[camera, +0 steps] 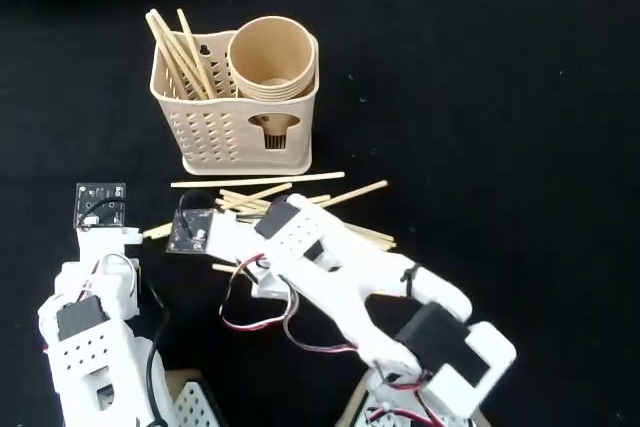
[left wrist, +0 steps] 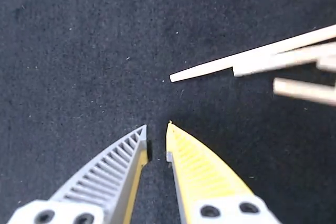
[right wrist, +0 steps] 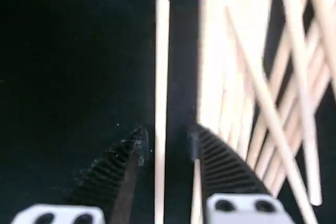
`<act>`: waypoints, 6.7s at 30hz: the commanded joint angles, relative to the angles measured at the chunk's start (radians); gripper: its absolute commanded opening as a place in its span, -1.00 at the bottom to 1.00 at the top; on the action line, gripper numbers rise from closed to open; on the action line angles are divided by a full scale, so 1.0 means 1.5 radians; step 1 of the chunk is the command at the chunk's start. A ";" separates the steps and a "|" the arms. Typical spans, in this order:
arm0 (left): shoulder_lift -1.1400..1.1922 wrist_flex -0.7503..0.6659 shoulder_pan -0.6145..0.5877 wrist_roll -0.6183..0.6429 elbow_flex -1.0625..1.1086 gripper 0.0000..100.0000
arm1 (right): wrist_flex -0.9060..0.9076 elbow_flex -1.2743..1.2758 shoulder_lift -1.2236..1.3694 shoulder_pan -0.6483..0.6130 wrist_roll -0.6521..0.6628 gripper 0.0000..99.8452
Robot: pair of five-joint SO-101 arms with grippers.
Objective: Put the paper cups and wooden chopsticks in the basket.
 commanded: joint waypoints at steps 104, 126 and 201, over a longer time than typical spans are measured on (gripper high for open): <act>0.002 -0.012 0.002 -0.001 -0.003 -0.83 | -0.570 -0.421 0.039 0.131 -0.337 -0.98; 0.002 -0.013 0.003 -0.001 -0.003 -0.83 | -0.283 -0.435 -0.132 0.116 -0.333 -0.70; 0.002 -0.014 0.003 -0.001 -0.003 -0.83 | -0.054 0.208 -0.194 0.288 0.103 -0.98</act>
